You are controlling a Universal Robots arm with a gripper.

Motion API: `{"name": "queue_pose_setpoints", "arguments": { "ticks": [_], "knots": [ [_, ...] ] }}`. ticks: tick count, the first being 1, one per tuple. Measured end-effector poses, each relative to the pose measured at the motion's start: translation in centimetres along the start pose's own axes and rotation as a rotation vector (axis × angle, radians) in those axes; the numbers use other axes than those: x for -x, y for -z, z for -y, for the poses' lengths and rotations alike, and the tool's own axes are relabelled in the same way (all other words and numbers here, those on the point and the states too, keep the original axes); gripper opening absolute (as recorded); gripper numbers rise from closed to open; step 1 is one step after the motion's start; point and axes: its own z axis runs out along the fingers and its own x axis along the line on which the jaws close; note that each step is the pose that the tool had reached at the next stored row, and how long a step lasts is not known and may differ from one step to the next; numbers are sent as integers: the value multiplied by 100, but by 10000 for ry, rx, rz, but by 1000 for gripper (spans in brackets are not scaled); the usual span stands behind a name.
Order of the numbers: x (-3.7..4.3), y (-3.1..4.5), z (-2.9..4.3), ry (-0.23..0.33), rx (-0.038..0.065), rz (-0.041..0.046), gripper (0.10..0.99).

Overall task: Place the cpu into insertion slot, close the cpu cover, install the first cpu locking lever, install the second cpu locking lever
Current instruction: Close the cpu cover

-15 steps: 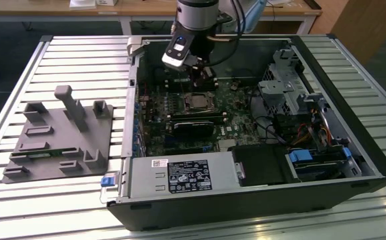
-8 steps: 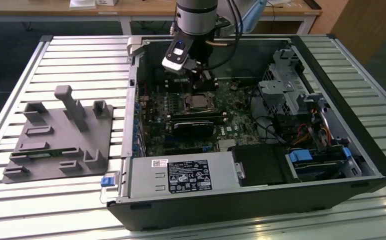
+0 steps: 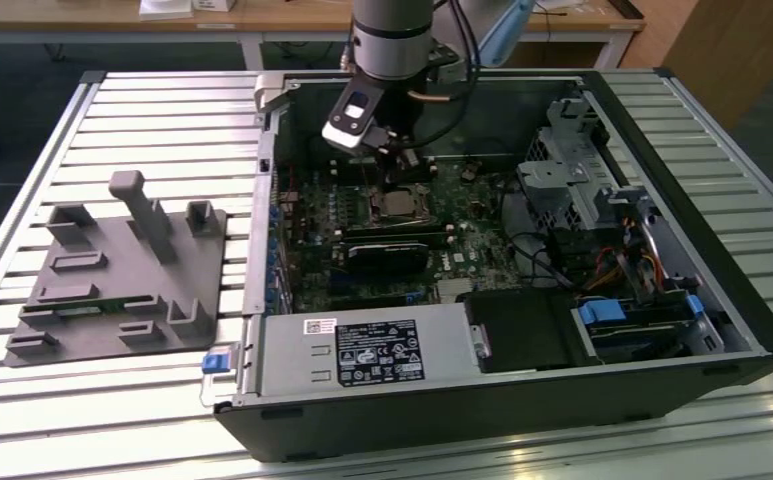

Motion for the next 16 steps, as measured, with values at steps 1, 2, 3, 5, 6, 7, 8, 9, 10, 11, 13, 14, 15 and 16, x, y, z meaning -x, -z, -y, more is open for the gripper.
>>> {"name": "queue_pose_setpoints", "arguments": {
  "ticks": [1,2,3,5,6,7,8,9,10,11,13,14,15,16],
  "knots": [
    [-2,-11,0,-137,-7,8,106],
    [-4,-23,0,-270,-15,17,106],
    [-7,-36,-1,-400,-23,29,106],
    [-12,-60,-2,-657,-38,51,106],
    [-15,-72,-2,-786,-45,61,106],
    [-18,-84,-2,-921,-52,70,106],
    [-22,-93,-1,-1015,-57,73,106],
    [-25,-99,0,-1045,-56,73,106],
    [-25,-101,0,-1045,-55,68,106],
    [-25,-101,0,-1045,-57,69,106],
    [-25,-102,1,-1045,-59,75,106],
    [-27,-105,4,-1046,-57,74,106],
    [-31,-112,11,-1046,-55,74,106],
    [-34,-119,19,-1045,-57,75,106]
  ]
}}
